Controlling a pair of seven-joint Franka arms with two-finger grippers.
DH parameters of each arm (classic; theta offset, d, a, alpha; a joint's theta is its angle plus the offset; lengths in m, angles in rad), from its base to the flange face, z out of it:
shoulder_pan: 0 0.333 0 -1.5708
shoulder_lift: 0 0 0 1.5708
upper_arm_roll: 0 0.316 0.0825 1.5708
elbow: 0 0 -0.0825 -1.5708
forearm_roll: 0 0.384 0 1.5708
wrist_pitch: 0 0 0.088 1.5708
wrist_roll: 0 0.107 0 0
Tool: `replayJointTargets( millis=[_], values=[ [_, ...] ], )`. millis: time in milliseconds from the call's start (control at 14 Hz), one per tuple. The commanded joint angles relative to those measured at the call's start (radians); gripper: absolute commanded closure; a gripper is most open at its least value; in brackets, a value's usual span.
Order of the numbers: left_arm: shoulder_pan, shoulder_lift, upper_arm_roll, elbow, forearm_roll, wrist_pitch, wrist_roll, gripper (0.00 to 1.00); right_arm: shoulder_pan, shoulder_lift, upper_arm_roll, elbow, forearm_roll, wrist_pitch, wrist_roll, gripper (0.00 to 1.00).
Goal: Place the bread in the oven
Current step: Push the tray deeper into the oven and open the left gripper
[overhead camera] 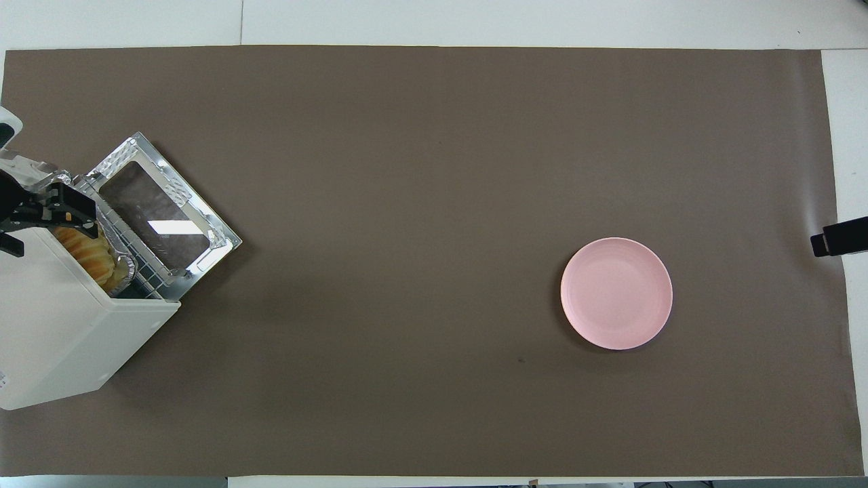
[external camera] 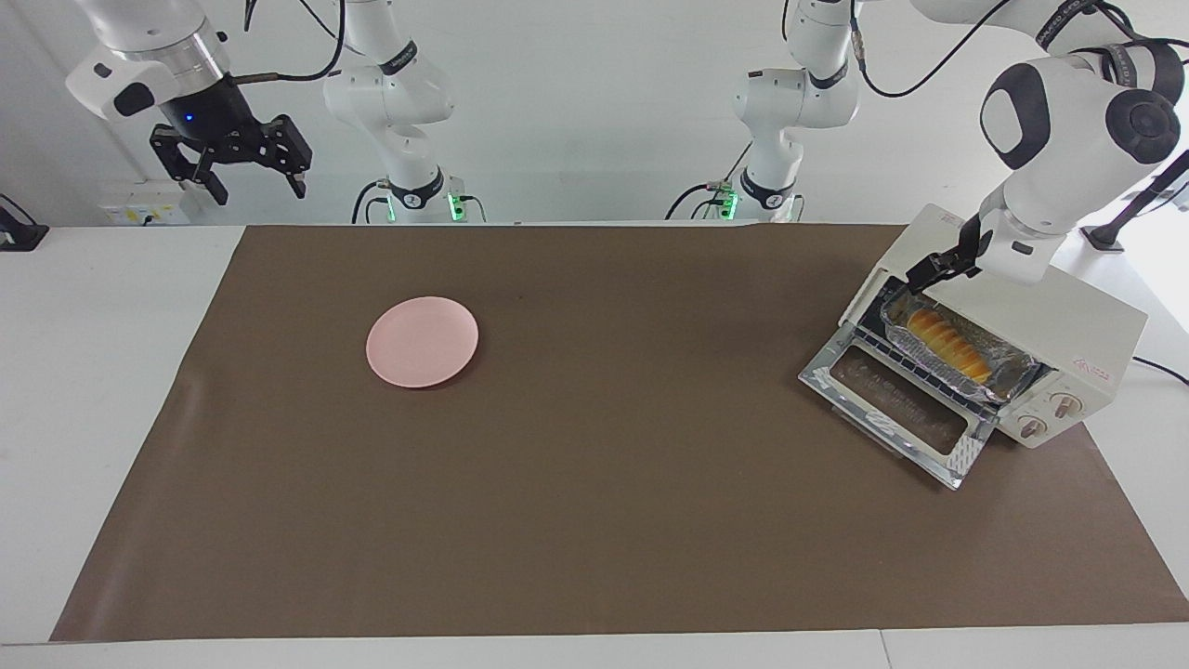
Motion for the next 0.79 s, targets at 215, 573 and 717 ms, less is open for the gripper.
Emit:
replayJointTargets(
  millis=[215,573,717],
  values=[
    [-0.049,-0.068,0.006,-0.038,-0.017,-0.043,0.016,0.00,-0.001,-0.027,0.002,-0.030,-0.004,0.002,0.014,0.00],
    [-0.039,-0.095,0.012,-0.013,-0.051,-0.078,0.044,0.00,-0.001,-0.027,0.002,-0.030,-0.006,0.002,0.014,0.00],
    [-0.022,-0.091,0.005,-0.002,-0.051,-0.112,0.091,0.00,-0.001,-0.027,0.002,-0.030,-0.004,0.002,0.014,0.00]
  ],
)
